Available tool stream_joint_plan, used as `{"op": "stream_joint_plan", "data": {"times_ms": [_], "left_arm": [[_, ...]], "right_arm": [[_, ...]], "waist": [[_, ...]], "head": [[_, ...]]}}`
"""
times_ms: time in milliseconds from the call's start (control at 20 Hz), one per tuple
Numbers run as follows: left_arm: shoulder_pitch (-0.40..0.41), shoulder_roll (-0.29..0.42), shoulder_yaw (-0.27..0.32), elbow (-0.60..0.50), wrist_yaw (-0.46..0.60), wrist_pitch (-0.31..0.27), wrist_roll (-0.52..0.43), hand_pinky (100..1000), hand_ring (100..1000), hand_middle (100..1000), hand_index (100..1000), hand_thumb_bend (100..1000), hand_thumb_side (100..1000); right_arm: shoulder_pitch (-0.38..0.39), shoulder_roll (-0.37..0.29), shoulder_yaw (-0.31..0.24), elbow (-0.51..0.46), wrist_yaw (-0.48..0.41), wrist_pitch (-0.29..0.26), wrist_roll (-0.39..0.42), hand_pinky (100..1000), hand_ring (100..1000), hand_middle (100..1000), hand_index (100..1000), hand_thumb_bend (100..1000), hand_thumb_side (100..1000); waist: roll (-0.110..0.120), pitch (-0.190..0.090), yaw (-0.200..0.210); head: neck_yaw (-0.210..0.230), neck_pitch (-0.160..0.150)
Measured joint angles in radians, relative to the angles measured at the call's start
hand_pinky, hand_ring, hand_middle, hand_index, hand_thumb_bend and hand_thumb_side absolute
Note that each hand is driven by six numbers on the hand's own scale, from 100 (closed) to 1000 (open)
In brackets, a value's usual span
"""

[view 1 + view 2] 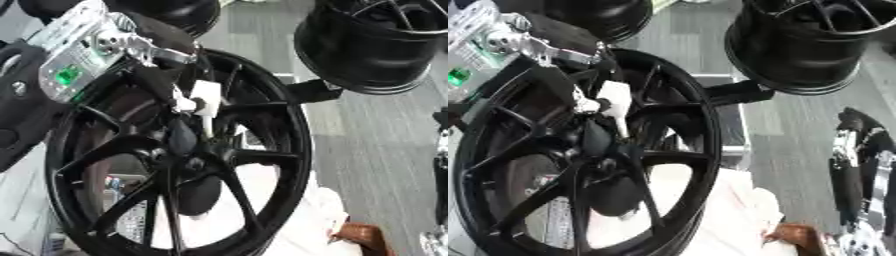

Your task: Pull the pin out of the wheel hub.

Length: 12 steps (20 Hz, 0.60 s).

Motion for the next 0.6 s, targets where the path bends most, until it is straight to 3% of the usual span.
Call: {"op": "stream_joint_plan", "data": {"times_ms": [350, 450, 600], "left_arm": [[0.004, -0.009, 0.001, 0.014, -0.001, 0.000, 0.046, 693, 610, 532, 728, 156, 593], [0.004, -0.012, 0.003, 0.020, -0.001, -0.004, 0.050, 696, 616, 540, 737, 171, 612], [0.011, -0.019, 0.001, 0.033, -0.009, -0.013, 0.044, 719, 685, 617, 819, 249, 733]], "right_arm": [[-0.003, 0.003, 0.000, 0.000, 0.000, 0.001, 0.001, 890, 836, 678, 750, 100, 736], [-0.003, 0.006, 0.000, 0.000, 0.000, 0.001, 0.001, 890, 836, 678, 750, 100, 737], [-0.003, 0.008, 0.000, 0.000, 0.000, 0.001, 0.001, 890, 836, 678, 750, 100, 737]], "waist": [[0.000, 0.002, -0.003], [0.000, 0.002, -0.004], [0.000, 0.005, -0.005]], "head": [[0.000, 0.000], [0.000, 0.000], [0.000, 0.000]]}}
